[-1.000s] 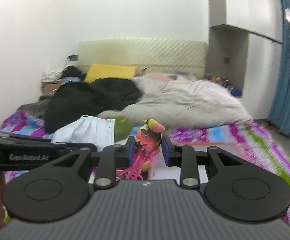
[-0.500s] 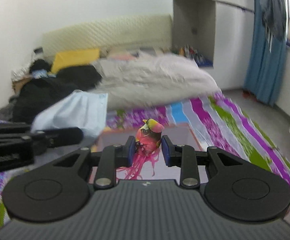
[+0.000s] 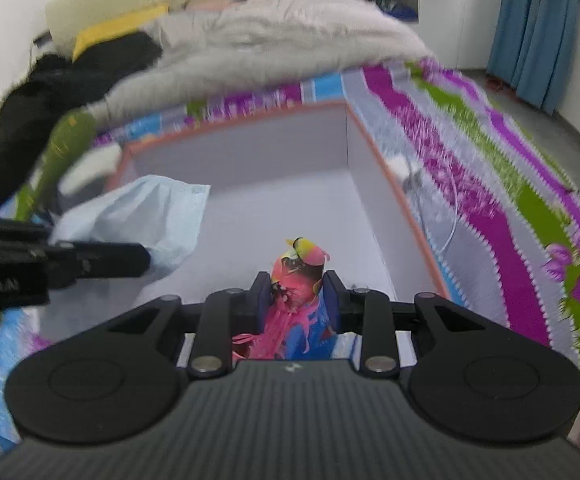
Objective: Organize soft objects
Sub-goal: 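Carry the mask and pink toy over the orange box with both grippers, then open both grippers to drop the mask and pink toy into the box, then withdraw both grippers from the box back toward the pile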
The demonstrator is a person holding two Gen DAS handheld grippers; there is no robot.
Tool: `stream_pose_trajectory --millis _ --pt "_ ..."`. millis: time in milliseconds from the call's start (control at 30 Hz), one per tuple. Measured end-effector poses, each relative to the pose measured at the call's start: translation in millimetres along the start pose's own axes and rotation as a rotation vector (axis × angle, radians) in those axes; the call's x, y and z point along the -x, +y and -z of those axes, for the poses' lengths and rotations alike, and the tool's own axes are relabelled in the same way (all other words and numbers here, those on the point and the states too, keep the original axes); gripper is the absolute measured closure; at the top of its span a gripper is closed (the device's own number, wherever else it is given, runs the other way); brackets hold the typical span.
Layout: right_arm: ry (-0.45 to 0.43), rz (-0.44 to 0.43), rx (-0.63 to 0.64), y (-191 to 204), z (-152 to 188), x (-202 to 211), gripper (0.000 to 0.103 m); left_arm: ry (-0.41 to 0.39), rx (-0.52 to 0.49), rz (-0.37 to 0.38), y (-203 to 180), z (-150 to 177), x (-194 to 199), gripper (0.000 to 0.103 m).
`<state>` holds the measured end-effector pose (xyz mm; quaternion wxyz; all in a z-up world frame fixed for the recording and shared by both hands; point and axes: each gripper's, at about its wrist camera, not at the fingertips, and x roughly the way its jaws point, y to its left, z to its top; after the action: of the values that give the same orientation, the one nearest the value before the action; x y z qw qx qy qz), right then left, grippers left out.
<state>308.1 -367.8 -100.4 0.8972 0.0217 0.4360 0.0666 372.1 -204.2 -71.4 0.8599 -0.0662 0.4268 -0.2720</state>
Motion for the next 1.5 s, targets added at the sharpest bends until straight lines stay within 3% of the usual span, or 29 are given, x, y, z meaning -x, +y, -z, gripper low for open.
stream_pose_trajectory --millis 200,367,400,500,567,1100,1500 --pt "0.051 0.001 -0.012 -11 7 -34 0.070 0.059 0.049 -0.003 27 8 -47 0.093" --pt "0.050 -0.013 -0.038 -20 9 -34 0.070 0.074 0.056 0.001 35 10 -68 0.093" --pt "0.051 -0.008 -0.042 -22 9 -33 0.068 0.070 0.052 -0.001 33 11 -67 0.090" --pt "0.045 -0.010 -0.032 -21 8 -27 0.051 0.073 0.046 0.000 28 14 -62 0.065" --pt "0.025 0.005 -0.026 -19 8 -19 0.047 0.061 0.057 -0.001 27 16 -55 0.062" --pt "-0.197 -0.008 0.006 33 7 92 0.047 -0.162 -0.005 -0.013 -4 18 83 0.062" --pt "-0.306 -0.085 0.071 99 38 152 0.047 -0.329 -0.026 -0.082 -7 70 212 0.062"
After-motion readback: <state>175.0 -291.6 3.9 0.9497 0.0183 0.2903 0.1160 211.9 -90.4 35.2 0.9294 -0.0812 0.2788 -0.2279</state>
